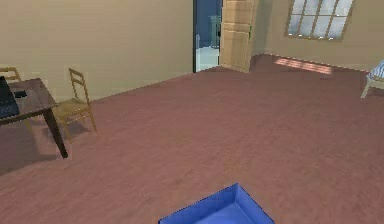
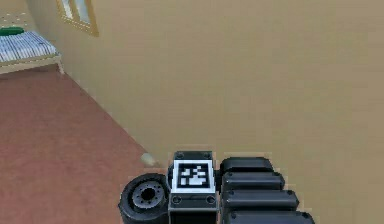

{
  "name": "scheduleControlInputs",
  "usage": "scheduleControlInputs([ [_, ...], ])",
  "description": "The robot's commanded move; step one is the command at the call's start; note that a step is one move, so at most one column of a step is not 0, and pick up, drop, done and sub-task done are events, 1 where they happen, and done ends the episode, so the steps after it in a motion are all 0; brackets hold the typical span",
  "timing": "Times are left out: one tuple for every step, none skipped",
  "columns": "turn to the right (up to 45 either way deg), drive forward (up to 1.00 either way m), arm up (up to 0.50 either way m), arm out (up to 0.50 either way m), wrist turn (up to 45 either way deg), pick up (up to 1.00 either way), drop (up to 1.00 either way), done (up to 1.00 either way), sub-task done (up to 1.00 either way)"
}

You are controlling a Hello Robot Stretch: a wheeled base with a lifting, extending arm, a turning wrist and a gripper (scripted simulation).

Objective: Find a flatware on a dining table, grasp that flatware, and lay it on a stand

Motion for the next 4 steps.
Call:
scheduleControlInputs([
  [-45.0, 0.0, 0.0, 0.0, 0.0, 0.0, 0.0, 0.0, 0.0],
  [-45.0, 0.0, 0.0, 0.0, 0.0, 0.0, 0.0, 0.0, 0.0],
  [-27.0, 0.0, 0.0, 0.0, 0.0, 0.0, 0.0, 0.0, 0.0],
  [45.0, 0.0, 0.0, 0.0, 0.0, 0.0, 0.0, 0.0, 0.0],
])
